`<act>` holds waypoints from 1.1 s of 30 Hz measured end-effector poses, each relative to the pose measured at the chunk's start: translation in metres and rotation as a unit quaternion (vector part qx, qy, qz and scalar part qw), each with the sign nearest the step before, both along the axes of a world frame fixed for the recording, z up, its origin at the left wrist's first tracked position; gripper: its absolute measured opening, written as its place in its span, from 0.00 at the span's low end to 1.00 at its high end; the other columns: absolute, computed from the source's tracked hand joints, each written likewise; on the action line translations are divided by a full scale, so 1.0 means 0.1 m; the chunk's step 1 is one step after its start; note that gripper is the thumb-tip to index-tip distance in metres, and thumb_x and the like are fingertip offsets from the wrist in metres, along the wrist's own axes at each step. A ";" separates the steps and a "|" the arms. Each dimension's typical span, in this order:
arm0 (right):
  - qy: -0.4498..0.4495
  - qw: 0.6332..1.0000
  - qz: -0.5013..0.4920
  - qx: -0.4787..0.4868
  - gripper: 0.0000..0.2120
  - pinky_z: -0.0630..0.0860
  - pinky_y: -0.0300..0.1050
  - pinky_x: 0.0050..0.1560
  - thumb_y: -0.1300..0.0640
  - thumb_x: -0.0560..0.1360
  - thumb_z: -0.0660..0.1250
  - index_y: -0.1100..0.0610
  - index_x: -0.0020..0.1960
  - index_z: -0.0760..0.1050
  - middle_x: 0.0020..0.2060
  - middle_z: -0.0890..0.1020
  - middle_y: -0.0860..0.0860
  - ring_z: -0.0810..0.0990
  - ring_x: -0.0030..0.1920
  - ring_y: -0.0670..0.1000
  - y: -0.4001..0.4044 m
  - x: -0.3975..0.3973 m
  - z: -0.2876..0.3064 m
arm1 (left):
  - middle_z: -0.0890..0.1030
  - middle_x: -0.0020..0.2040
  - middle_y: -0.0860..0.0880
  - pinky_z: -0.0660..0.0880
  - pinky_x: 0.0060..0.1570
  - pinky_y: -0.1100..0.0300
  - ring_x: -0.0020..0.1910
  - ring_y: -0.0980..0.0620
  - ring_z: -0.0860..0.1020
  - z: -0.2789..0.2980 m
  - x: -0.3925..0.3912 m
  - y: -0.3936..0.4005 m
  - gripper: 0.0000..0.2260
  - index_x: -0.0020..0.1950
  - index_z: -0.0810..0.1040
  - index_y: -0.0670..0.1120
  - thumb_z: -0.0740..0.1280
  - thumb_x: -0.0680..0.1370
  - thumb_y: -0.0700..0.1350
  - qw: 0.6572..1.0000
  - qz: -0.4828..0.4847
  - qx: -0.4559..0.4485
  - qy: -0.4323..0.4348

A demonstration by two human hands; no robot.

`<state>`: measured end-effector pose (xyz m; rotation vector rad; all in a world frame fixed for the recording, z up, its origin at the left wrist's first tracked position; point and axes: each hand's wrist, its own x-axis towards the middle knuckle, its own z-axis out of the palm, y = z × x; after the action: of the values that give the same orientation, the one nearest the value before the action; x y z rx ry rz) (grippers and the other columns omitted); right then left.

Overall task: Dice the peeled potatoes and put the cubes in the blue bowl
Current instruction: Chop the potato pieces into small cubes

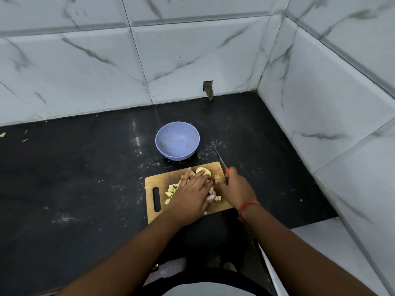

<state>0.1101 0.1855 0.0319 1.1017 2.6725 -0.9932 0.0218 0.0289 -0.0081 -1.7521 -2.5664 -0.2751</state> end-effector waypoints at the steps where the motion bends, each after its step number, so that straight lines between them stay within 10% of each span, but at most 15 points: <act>1: -0.014 1.000 0.014 0.016 0.15 0.77 0.51 0.46 0.46 0.75 0.66 0.52 0.55 0.66 0.49 0.81 0.53 0.81 0.49 0.57 0.01 -0.05 -0.04 | 0.75 0.70 0.47 0.52 0.78 0.40 0.77 0.48 0.64 0.00 -0.01 -0.03 0.23 0.69 0.77 0.46 0.53 0.84 0.58 1.000 0.004 0.002 0.003; 14: -0.011 0.982 0.181 -0.053 0.11 0.73 0.42 0.50 0.54 0.73 0.72 0.40 0.48 0.74 0.44 0.81 0.41 0.80 0.48 0.45 0.51 -0.18 -0.11 | 0.76 0.69 0.46 0.48 0.77 0.41 0.76 0.46 0.65 -0.03 0.06 -0.08 0.23 0.68 0.78 0.46 0.54 0.84 0.57 0.999 -0.028 0.005 0.022; 33: 0.051 0.989 0.135 -0.027 0.08 0.78 0.50 0.48 0.55 0.73 0.70 0.47 0.51 0.77 0.42 0.82 0.46 0.80 0.44 0.47 0.52 -0.05 -0.25 | 0.69 0.75 0.44 0.49 0.78 0.41 0.78 0.44 0.61 -0.12 0.12 0.15 0.28 0.77 0.68 0.45 0.50 0.83 0.60 0.999 -0.023 -0.039 0.015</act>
<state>0.1055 0.2371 0.0065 0.6714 2.7576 -1.0884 0.0342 0.0437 -0.0197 -1.8288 -2.5513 -0.1505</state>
